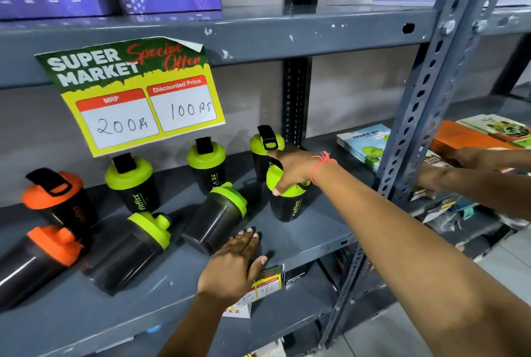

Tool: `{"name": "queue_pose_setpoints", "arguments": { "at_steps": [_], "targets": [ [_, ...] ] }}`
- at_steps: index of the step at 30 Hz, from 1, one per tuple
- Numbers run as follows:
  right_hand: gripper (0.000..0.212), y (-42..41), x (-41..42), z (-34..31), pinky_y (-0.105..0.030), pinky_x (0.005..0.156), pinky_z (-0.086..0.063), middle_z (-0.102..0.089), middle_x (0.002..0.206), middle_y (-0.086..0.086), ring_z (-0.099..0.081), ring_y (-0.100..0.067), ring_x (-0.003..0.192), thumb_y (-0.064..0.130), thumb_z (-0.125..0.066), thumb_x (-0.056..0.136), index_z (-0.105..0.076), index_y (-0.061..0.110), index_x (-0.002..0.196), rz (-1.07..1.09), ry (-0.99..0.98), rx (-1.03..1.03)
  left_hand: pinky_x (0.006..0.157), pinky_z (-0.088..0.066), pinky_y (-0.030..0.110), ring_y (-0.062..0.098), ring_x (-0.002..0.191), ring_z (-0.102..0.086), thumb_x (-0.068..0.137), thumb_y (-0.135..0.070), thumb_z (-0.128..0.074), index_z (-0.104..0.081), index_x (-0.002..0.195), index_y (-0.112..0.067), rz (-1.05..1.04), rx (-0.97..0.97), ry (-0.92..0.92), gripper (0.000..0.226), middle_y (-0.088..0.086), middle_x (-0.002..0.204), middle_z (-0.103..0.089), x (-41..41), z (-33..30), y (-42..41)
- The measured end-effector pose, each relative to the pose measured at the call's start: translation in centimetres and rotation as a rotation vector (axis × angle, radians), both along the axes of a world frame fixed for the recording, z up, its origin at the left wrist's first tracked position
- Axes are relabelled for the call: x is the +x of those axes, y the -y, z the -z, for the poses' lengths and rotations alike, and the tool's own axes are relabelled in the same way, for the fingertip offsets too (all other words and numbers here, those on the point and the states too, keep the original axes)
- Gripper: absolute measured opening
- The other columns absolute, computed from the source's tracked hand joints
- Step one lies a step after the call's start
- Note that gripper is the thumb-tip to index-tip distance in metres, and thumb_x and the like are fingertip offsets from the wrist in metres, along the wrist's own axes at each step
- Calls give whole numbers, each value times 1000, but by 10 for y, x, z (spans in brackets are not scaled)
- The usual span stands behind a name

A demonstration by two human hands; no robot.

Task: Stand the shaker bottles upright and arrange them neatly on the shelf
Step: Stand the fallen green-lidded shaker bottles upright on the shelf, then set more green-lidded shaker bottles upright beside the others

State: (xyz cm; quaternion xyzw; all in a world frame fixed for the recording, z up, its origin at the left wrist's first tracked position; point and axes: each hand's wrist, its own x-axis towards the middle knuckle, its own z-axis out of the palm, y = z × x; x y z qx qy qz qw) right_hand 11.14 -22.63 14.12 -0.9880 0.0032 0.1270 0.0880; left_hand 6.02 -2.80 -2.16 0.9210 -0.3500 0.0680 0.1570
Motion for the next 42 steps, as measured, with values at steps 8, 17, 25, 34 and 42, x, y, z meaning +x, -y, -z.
{"name": "queue_pose_setpoints", "arguments": {
  "at_steps": [8,17,25,34,42],
  "targets": [
    [107,3,2,3,-42,111,-37,-26,156,-12,-34,-34,138,48,-74,69,-6,25,149,42,-33,-39,105,2,27,21,135,-23,69,-74,16,-31,138,-9,17,-6,-49,105,9,146,-31,-9,-6,-4],
    [42,-103,-25,10,-43,88,-49,-52,129,-16,-56,-38,113,37,-52,88,-53,14,123,208,603,334,93,-33,22,17,103,-61,95,-52,-9,-61,115,-13,-105,141,-42,69,4,117,-64,-41,-11,-85],
    [87,-146,4,73,-45,111,-28,-28,147,-21,-32,-36,135,50,-68,74,-29,12,141,717,197,786,99,-24,22,22,108,-58,95,-52,-12,-57,118,-7,-110,90,-34,68,9,123,-60,-33,-4,-144],
    [67,-157,-3,79,-36,101,-41,-32,134,-18,-50,-38,114,24,-75,70,-43,15,128,777,571,897,87,-45,26,17,104,-60,95,-49,-5,-61,114,-10,-26,93,-53,70,6,118,-64,-15,-5,-157],
    [68,-160,-36,92,-48,103,-45,-41,135,-21,-44,-42,124,19,-82,63,-54,9,124,278,854,351,82,-49,29,17,103,-61,95,-50,-5,-62,112,-9,-13,107,-61,73,7,114,-66,-12,-1,-158]
  ]
}}
